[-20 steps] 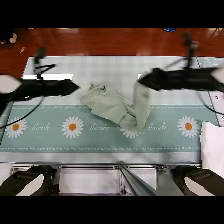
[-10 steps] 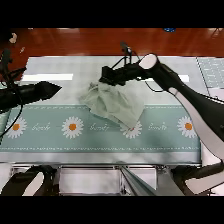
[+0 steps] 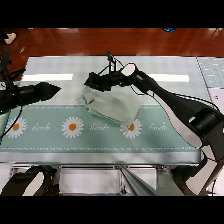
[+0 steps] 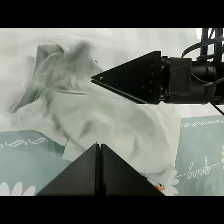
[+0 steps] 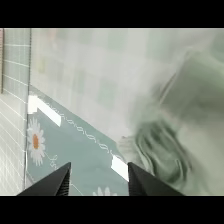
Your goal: Fold the shirts.
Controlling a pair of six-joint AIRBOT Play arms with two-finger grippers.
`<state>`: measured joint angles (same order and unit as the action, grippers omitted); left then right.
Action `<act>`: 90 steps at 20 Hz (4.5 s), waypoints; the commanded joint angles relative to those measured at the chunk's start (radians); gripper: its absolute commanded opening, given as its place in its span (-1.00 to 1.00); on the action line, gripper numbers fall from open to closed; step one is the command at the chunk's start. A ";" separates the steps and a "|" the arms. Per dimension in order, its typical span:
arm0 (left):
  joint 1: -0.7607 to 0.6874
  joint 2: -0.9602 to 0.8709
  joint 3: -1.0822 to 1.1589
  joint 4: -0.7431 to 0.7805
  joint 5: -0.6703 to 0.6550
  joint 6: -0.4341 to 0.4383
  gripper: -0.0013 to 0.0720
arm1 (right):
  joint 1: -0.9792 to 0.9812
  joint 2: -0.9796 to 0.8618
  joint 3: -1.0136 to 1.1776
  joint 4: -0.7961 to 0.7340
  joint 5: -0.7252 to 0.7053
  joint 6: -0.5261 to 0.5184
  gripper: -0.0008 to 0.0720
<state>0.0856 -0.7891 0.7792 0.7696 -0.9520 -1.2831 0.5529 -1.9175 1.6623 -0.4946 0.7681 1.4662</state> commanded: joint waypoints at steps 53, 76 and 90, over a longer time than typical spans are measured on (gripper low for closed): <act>0.095 0.010 -0.075 0.040 -0.101 -0.011 -0.91 | -0.452 0.450 0.148 -0.536 0.549 0.221 -0.90; 0.094 0.010 -0.075 0.037 0.108 -0.011 -0.91 | -1.520 0.901 -0.016 -0.798 1.089 0.127 -0.90; -0.035 -0.013 -0.074 0.038 0.246 -0.011 -0.91 | -1.769 1.174 -0.531 -1.198 1.089 0.134 0.10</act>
<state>0.0616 -0.7891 0.7040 0.8062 -0.7269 -1.2945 -1.2068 -0.7528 1.1660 -1.6386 1.8526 1.5967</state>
